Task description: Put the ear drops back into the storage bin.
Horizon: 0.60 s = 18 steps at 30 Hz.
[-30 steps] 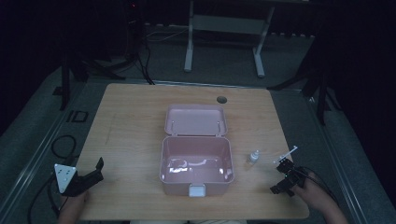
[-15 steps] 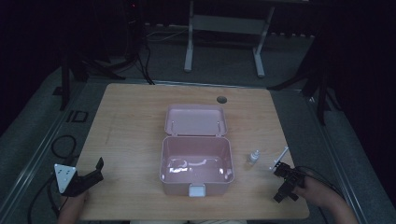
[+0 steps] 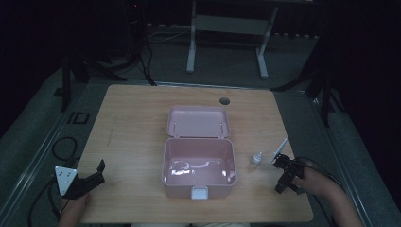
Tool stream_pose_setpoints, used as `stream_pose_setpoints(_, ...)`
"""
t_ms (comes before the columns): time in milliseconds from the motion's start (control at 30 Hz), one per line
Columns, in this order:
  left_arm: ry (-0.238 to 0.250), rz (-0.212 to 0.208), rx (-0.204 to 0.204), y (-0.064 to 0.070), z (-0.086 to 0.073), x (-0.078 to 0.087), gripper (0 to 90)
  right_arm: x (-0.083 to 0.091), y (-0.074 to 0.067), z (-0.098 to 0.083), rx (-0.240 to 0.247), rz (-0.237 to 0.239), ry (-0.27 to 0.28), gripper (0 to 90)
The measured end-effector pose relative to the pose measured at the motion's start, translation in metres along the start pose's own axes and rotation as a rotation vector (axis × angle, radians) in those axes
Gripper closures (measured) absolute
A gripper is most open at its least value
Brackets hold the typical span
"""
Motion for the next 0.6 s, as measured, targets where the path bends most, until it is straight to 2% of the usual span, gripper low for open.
stream_pose_setpoints(67, 0.000, 0.000, 0.000, 0.000, 0.000, 0.000, 1.0, 0.002, 0.001, 0.006, -0.007, 0.014, 0.011, 12.0)
stream_pose_setpoints(167, 0.000, -0.001, 0.000, 0.000, 0.000, 0.000, 1.0, 0.004, 0.004, 0.016, -0.012, 0.008, 0.006, 11.3)
stream_pose_setpoints(300, 0.000, -0.003, 0.001, 0.000, 0.000, 0.000, 1.0, 0.007, 0.003, 0.030, -0.008, 0.020, 0.026, 10.9)
stream_pose_setpoints(367, 0.000, -0.003, 0.001, 0.000, 0.000, 0.000, 1.0, 0.009, 0.002, 0.037, -0.006, 0.042, 0.041, 10.7)
stream_pose_setpoints(467, 0.000, -0.003, 0.001, 0.000, 0.000, 0.000, 1.0, 0.012, 0.002, 0.046, 0.000, 0.028, 0.055, 10.7)
stream_pose_setpoints(600, 0.000, -0.004, 0.000, 0.000, 0.000, 0.000, 1.0, 0.014, 0.001, 0.057, -0.004, 0.041, 0.053, 10.7)
Point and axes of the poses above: each handheld gripper's, and its own axes: x roughly backward along the jaws, z roughly out of its top, y roughly to its right, the point moved 5 cm from there along -x, roughly forward along the jaws, and after that the axes turned 1 degree about -z, right-handed, at the moved point
